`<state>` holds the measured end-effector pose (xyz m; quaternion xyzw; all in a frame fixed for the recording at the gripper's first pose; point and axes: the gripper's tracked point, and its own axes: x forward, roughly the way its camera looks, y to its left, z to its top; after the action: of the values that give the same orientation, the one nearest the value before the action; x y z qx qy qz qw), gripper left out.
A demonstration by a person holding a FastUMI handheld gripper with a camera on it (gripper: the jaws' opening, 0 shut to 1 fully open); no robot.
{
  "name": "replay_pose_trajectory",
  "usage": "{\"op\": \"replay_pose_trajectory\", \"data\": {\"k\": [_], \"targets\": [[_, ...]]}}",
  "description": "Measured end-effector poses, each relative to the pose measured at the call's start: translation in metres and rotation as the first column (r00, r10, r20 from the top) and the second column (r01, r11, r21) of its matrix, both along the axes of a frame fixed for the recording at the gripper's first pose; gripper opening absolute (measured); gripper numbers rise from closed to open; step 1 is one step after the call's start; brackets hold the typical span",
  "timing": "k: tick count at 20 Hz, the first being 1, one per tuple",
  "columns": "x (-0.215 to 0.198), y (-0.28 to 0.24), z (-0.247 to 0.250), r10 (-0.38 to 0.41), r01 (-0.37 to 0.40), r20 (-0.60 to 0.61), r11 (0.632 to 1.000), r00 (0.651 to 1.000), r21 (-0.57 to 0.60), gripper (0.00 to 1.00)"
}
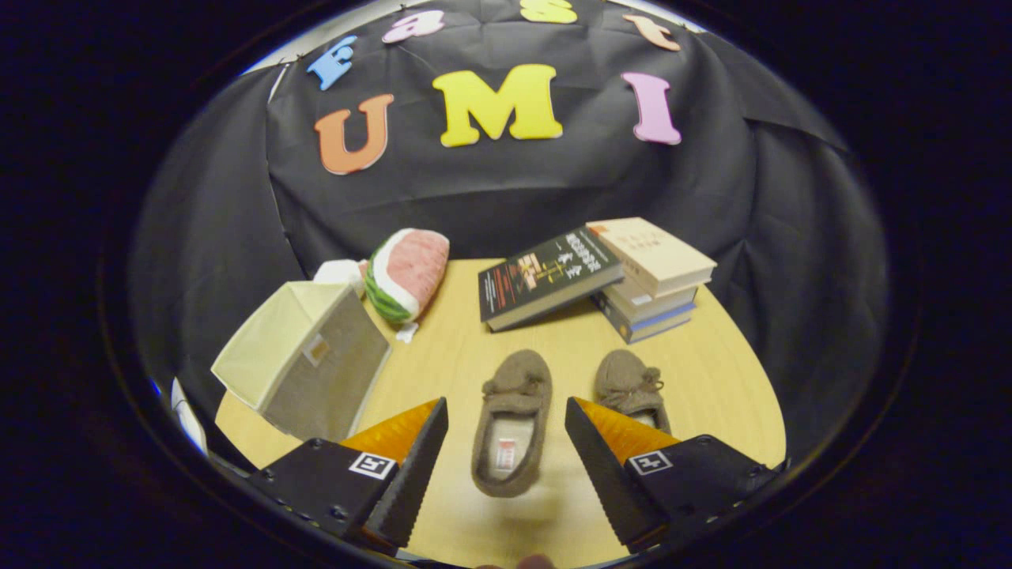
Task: Open the storage box then place both shoes into the box .Put the left shoe in first, then the right shoe, with the right side of both shoes facing outward in a uniform manner.
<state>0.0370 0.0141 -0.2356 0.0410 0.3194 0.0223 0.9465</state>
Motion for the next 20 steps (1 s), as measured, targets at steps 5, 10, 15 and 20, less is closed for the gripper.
{"op": "replay_pose_trajectory", "data": {"k": [5,10,15,20], "targets": [[0.025,-0.017,-0.063,-0.007,0.011,-0.157,1.0,0.988,0.025,0.83],[0.042,-0.019,-0.094,-0.015,0.028,-0.236,0.998,0.972,0.052,0.59],[0.049,-0.022,-0.11,-0.06,0.094,-0.285,0.99,0.957,0.108,0.17],[0.049,-0.022,-0.11,-0.08,0.134,-0.321,0.98,0.944,0.149,0.0]]}}
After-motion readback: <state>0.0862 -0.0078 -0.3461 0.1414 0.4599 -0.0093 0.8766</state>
